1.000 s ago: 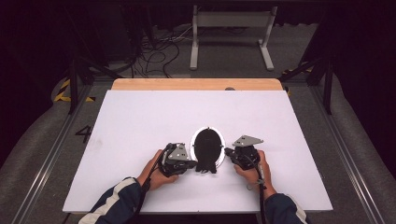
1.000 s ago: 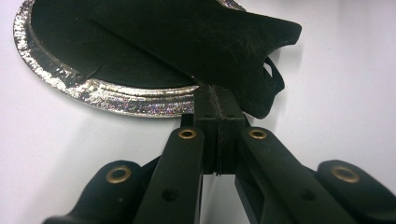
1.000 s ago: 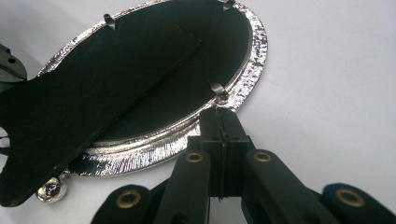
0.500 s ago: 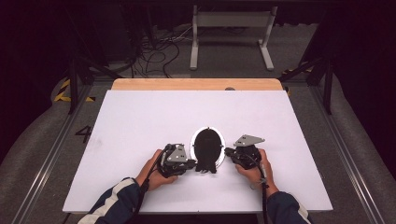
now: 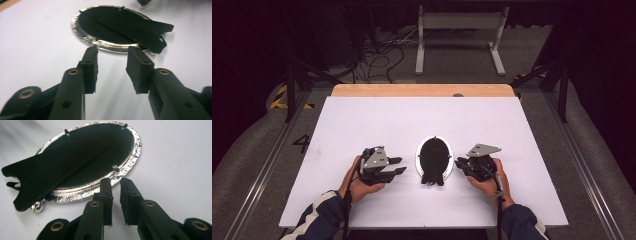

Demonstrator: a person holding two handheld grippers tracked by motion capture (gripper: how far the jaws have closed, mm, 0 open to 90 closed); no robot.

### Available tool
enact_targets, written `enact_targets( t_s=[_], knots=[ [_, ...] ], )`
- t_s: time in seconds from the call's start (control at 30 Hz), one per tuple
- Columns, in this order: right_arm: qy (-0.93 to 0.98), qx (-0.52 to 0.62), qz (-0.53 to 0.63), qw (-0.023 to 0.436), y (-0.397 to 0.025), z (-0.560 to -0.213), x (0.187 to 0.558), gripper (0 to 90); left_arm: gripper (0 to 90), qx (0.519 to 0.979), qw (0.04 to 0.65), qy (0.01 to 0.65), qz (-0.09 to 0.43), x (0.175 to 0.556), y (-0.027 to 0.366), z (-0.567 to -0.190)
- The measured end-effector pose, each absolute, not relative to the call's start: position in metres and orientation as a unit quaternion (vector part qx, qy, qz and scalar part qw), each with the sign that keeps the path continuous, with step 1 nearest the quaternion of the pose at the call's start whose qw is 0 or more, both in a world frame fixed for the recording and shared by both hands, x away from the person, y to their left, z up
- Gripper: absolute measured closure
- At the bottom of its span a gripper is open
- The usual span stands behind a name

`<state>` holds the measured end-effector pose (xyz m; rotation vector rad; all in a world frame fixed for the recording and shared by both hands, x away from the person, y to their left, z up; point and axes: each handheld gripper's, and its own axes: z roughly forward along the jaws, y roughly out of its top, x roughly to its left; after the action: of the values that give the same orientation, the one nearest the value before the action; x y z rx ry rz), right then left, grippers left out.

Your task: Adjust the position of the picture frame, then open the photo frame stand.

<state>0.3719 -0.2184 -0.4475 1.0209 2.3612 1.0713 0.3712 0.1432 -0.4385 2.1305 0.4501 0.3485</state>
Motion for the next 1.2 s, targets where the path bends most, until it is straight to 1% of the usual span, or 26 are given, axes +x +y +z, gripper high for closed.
enact_targets(
  t_s=[0.03, 0.2, 0.27, 0.33, 0.37, 0.4, 0.43, 0.5, 0.67, 0.9, 1.03, 1.13, 1.17, 1.2],
  knots=[
    [0.835, 0.359, 0.378, 0.176, -0.219, -0.447, 0.371, 79.6, 58.0, 0.861, 0.450, 0.187, 0.147, 0.371, 0.148, -0.438],
    [0.835, 0.356, 0.380, 0.175, -0.222, -0.446, 0.366, 78.0, 42.9, 0.858, 0.438, 0.212, 0.163, 0.368, 0.170, -0.442],
    [0.838, 0.352, 0.379, 0.173, -0.222, -0.445, 0.362, 76.1, 36.4, 0.860, 0.429, 0.224, 0.160, 0.366, 0.178, -0.442],
    [0.839, 0.352, 0.378, 0.169, -0.222, -0.445, 0.357, 72.8, 28.9, 0.862, 0.411, 0.249, 0.159, 0.365, 0.184, -0.444],
    [0.840, 0.352, 0.378, 0.166, -0.222, -0.445, 0.355, 71.4, 26.5, 0.862, 0.411, 0.249, 0.159, 0.365, 0.184, -0.444],
    [0.840, 0.352, 0.378, 0.166, -0.222, -0.445, 0.355, 71.4, 26.5, 0.863, 0.407, 0.255, 0.155, 0.364, 0.187, -0.446],
    [0.844, 0.348, 0.375, 0.160, -0.221, -0.446, 0.351, 69.5, 21.4, 0.866, 0.399, 0.262, 0.151, 0.361, 0.193, -0.450],
    [0.847, 0.346, 0.372, 0.156, -0.220, -0.446, 0.348, 66.5, 18.8, 0.870, 0.389, 0.263, 0.151, 0.358, 0.197, -0.453],
    [0.854, 0.341, 0.365, 0.147, -0.218, -0.448, 0.340, 62.7, 15.0, 0.870, 0.390, 0.265, 0.143, 0.351, 0.206, -0.456],
    [0.863, 0.326, 0.358, 0.141, -0.215, -0.449, 0.331, 63.0, 13.9, 0.864, 0.401, 0.267, 0.147, 0.347, 0.210, -0.452],
    [0.865, 0.322, 0.358, 0.139, -0.213, -0.449, 0.331, 63.6, 13.7, 0.868, 0.394, 0.261, 0.150, 0.347, 0.206, -0.453],
    [0.872, 0.311, 0.352, 0.135, -0.209, -0.451, 0.329, 68.1, 13.7, 0.870, 0.393, 0.255, 0.151, 0.345, 0.201, -0.454],
    [0.877, 0.302, 0.349, 0.131, -0.207, -0.450, 0.327, 74.8, 13.5, 0.871, 0.390, 0.255, 0.158, 0.345, 0.198, -0.454],
    [0.880, 0.299, 0.344, 0.133, -0.205, -0.449, 0.327, 76.6, 13.5, 0.870, 0.387, 0.256, 0.166, 0.345, 0.197, -0.454]
  ],
)
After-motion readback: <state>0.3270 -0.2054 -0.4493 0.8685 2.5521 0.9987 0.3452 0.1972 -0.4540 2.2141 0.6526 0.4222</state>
